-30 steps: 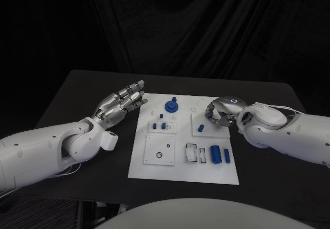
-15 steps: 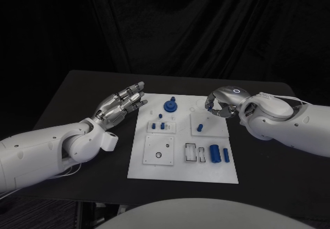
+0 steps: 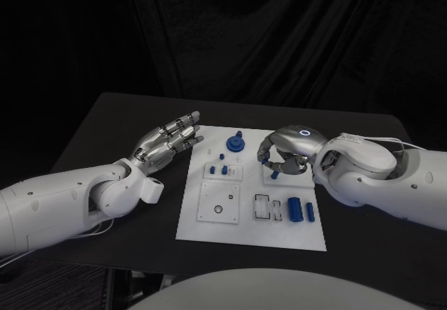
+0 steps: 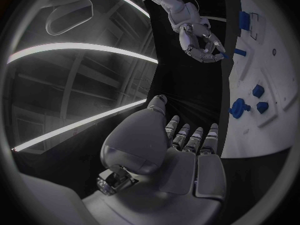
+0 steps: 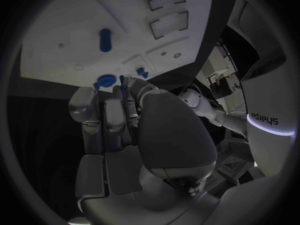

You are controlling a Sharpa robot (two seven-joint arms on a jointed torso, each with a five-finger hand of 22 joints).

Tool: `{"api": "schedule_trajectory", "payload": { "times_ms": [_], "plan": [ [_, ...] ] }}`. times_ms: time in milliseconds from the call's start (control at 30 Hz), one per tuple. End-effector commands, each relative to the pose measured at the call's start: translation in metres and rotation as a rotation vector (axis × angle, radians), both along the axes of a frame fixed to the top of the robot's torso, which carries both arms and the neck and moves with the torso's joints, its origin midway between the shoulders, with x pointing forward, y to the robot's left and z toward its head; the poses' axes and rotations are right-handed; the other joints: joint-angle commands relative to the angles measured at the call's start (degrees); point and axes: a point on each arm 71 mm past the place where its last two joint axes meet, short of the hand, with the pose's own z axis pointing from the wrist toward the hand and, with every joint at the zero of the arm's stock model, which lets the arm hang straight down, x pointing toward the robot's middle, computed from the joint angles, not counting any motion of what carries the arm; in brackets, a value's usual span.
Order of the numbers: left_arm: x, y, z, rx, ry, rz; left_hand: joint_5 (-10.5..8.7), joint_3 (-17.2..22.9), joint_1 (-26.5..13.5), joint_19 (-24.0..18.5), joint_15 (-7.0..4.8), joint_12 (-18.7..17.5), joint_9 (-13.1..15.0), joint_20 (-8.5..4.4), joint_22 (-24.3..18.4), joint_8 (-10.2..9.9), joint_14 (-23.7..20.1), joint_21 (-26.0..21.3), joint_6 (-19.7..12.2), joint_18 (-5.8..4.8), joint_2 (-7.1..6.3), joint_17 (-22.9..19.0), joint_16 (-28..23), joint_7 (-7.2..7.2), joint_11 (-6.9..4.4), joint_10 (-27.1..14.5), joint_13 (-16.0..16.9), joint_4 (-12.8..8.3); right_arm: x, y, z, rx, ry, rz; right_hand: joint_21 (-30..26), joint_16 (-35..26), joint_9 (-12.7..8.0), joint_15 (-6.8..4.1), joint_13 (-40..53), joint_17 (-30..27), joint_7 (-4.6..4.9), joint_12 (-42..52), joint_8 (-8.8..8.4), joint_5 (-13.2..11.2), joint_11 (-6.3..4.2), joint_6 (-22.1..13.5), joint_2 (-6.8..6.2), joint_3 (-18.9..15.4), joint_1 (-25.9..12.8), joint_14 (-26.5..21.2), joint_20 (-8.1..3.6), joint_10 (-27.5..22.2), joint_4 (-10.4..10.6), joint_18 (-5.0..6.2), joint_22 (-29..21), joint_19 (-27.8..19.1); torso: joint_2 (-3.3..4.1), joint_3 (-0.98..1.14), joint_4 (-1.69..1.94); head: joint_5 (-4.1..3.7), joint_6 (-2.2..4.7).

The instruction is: Assemble the parts on the task board

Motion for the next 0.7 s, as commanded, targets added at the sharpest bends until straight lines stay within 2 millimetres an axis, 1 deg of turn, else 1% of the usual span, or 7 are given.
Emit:
{"api": "schedule_trajectory", "payload": {
  "times_ms": [33, 100, 167, 267, 433, 500, 700],
  "plan": [
    [-0.001, -0.001, 0.000, -0.013, 0.003, -0.007, 0.27, 0.0, 0.3, 0.4, 0.30, 0.4, 0.1, 0.00, 0.0, 0.2, -0.1, 0.4, 0.0, -0.66, 0.48, 0.1, 0.2, 0.44, 0.44, -0.1, 0.0, -0.2, -0.011, 0.019, -0.006, -0.063, 0.012, 0.057, 0.2, 0.3, 0.0, -0.04, -0.1, 0.0, 0.03, 0.2, 0.12, -0.6, -1.09, -0.4, -0.37, 0.2, 0.0, 0.4, 0.04, 1.4, -0.1, -0.98, 6.9, 0.4, 0.00, 0.06, 0.09, 0.47, -0.01],
    [-0.001, -0.002, -0.001, -0.013, 0.005, -0.009, 0.29, 0.1, 0.4, 0.4, 0.31, 0.4, 0.1, -0.01, 0.0, 0.2, -0.1, 0.3, 0.0, -0.70, 0.60, 0.1, 0.2, 0.47, 0.49, -0.1, 0.0, -0.2, -0.016, 0.030, -0.008, -0.072, 0.008, 0.093, 0.3, 0.4, 0.0, -0.04, -0.1, 0.1, 0.03, 0.2, 0.11, -0.6, -1.09, -0.4, -0.38, 0.2, 0.0, 0.4, 0.04, 1.4, -0.1, -1.00, 7.0, 0.5, 0.07, 0.14, 0.15, 0.82, -0.01],
    [-0.001, -0.003, -0.001, -0.014, 0.008, -0.012, 0.30, 0.2, 0.4, 0.4, 0.34, 0.4, 0.0, -0.01, 0.0, 0.2, -0.1, 0.3, -0.1, -0.75, 0.73, 0.1, 0.2, 0.54, 0.56, -0.1, 0.1, -0.3, -0.020, 0.041, -0.012, -0.086, -0.006, 0.131, 0.4, 0.4, 0.0, -0.01, -0.2, 0.1, 0.05, 0.0, 0.08, -0.8, -1.05, -0.5, -0.49, 0.2, -0.3, 0.5, 0.05, 1.3, 0.0, -1.02, 7.0, 0.5, 0.25, 0.28, 0.14, 1.15, -0.01],
    [-0.001, -0.004, -0.002, -0.013, 0.010, -0.012, 0.31, 0.3, 0.5, 0.4, 0.36, 0.5, 0.0, -0.01, 0.0, 0.2, 0.0, 0.4, -0.1, -0.80, 0.86, 0.1, 0.2, 0.59, 0.62, -0.1, 0.1, -0.4, -0.025, 0.056, -0.021, -0.102, -0.021, 0.182, 0.5, 0.6, -0.1, -0.01, -0.4, 0.2, 0.00, -0.2, 0.06, -0.7, -1.05, -0.5, -0.77, 0.1, -0.6, 0.6, 0.08, 1.4, 0.2, -1.03, 7.0, 0.6, 0.53, 0.42, 0.18, 1.36, -0.01],
    [-0.003, -0.002, -0.004, -0.008, 0.014, -0.006, 0.27, 0.4, 0.5, 0.1, 0.34, 0.6, 0.0, -0.03, -0.9, 0.2, -0.1, 0.1, -0.1, -0.94, 1.02, 0.1, 0.2, 0.66, 0.66, 0.0, 0.1, -0.5, -0.027, 0.073, -0.034, -0.120, -0.020, 0.224, 0.5, 0.6, -0.1, -0.02, -0.5, 0.2, -0.01, -0.3, 0.04, -0.5, -1.06, -0.5, -0.80, 0.2, -0.6, 0.6, 0.07, 1.4, 0.2, -1.03, 7.0, 0.6, 0.58, 0.46, 0.13, 1.78, -0.01],
    [-0.003, -0.002, -0.004, -0.008, 0.015, -0.004, 0.24, 0.5, 0.5, -0.2, 0.35, 0.6, 0.1, -0.05, -1.4, 0.2, -0.1, 0.0, 0.0, -1.10, 1.06, 0.1, 0.2, 0.70, 0.70, 0.0, 0.1, -0.5, -0.028, 0.077, -0.039, -0.126, -0.025, 0.236, 0.6, 0.7, -0.1, -0.01, -0.5, 0.3, -0.01, -0.3, 0.02, -0.4, -1.06, -0.5, -0.81, 0.2, -0.6, 0.6, 0.07, 1.4, 0.2, -1.06, 7.0, 0.6, 0.48, 0.41, 0.09, 2.04, -0.01],
    [-0.004, -0.002, -0.006, -0.008, 0.019, -0.005, 0.25, 0.5, 0.5, -0.2, 0.34, 0.7, 0.0, -0.05, -1.4, 0.2, -0.1, 0.0, -0.1, -1.13, 1.07, 0.1, 0.2, 0.71, 0.71, 0.0, 0.1, -0.5, -0.029, 0.081, -0.045, -0.136, -0.033, 0.246, 0.5, 0.6, -0.1, -0.01, -0.6, 0.2, -0.02, -0.4, 0.00, -0.4, -1.05, -0.5, -0.97, 0.2, -0.8, 0.6, 0.08, 1.4, 0.2, -1.04, 7.0, 0.6, 0.43, 0.26, 0.43, 2.14, -0.01]
  ]
}}
